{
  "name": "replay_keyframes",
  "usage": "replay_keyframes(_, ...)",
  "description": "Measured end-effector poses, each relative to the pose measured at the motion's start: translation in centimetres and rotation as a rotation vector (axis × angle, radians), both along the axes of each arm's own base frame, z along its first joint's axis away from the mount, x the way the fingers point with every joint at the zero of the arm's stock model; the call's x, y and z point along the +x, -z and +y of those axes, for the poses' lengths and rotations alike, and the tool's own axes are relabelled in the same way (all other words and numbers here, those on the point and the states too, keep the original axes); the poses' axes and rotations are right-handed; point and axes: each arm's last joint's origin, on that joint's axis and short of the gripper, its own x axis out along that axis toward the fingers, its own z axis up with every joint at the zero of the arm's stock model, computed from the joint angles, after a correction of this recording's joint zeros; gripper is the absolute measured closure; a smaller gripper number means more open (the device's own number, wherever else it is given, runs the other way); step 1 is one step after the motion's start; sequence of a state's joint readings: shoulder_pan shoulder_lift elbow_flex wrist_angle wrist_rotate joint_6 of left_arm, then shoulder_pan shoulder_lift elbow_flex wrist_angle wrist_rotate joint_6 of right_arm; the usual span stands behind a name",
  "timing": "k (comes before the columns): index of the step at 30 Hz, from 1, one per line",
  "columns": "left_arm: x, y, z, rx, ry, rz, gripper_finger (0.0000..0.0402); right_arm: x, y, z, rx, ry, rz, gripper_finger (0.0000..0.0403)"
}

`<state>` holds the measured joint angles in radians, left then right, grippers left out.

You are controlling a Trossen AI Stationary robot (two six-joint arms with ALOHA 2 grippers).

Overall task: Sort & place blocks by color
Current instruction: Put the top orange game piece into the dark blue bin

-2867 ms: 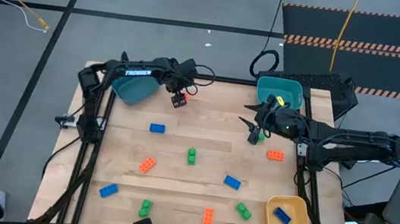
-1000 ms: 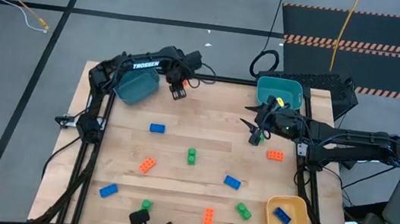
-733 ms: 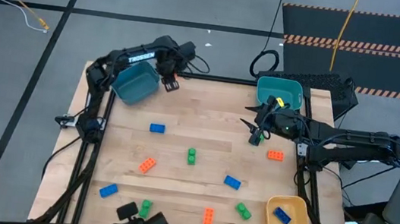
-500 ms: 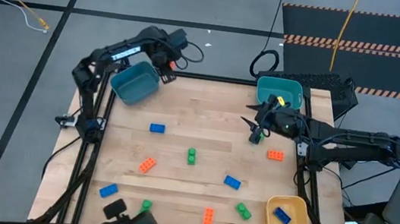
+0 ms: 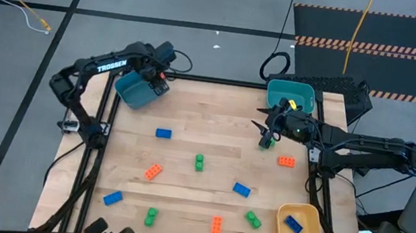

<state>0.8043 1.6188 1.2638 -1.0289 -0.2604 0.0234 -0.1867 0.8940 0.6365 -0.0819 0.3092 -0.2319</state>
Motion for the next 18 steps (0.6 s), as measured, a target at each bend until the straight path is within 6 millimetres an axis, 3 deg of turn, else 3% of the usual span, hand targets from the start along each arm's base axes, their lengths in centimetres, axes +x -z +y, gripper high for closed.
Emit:
replay_keyframes(14,-4.0,4.9,-0.7,-0.084,-0.151,0.066,0.0266,0.1,-0.3,-0.3,-0.021,0.007,-0.03,0.0193)
replay_keyframes(18,-4.2,5.3,-0.6,-0.076,-0.163,0.058,0.0193,0.1,-0.4,-0.3,-0.022,0.007,-0.042,0.0193)
